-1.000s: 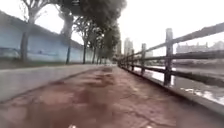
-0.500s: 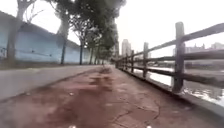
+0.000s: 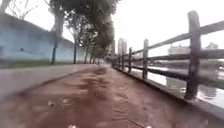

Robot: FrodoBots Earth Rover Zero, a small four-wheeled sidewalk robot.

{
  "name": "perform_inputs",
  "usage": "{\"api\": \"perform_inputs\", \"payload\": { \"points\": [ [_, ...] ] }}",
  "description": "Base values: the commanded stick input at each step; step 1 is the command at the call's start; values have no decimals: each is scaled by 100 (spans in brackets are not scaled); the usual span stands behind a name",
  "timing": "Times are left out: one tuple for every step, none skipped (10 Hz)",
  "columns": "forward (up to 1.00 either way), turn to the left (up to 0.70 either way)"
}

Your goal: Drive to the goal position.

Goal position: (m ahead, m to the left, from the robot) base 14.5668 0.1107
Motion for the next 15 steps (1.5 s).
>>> {"api": "perform_inputs", "payload": {
  "points": [
    [100,6],
    [100,6],
    [100,6],
    [100,6],
    [100,6],
    [100,6],
    [100,6],
    [100,6],
    [100,6],
    [100,6],
    [100,6],
    [100,6],
    [100,6],
    [100,6],
    [100,6]
  ]
}}
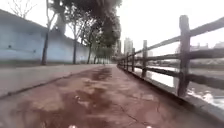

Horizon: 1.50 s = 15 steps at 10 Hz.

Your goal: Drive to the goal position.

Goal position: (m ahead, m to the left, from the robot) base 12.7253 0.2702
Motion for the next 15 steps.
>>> {"api": "perform_inputs", "payload": {
  "points": [
    [100,6],
    [100,6],
    [100,6],
    [100,6],
    [100,6],
    [100,6],
    [100,6],
    [100,6],
    [100,6],
    [100,6],
    [100,6],
    [100,6],
    [100,6],
    [100,6],
    [100,6]
  ]
}}
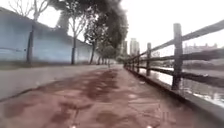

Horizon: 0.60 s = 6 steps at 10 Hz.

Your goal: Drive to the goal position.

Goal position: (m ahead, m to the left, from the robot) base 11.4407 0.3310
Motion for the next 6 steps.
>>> {"api": "perform_inputs", "payload": {
  "points": [
    [100,6],
    [100,-30],
    [100,-2],
    [100,6],
    [100,6],
    [100,6]
  ]
}}
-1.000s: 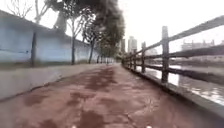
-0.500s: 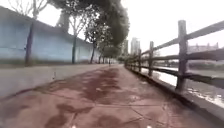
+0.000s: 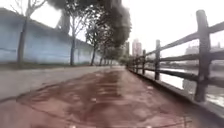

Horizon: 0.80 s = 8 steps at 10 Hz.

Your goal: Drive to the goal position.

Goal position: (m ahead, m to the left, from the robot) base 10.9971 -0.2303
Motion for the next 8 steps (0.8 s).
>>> {"api": "perform_inputs", "payload": {
  "points": [
    [100,-22],
    [100,-16],
    [100,6],
    [100,6],
    [100,6],
    [100,6],
    [100,6],
    [100,6]
  ]
}}
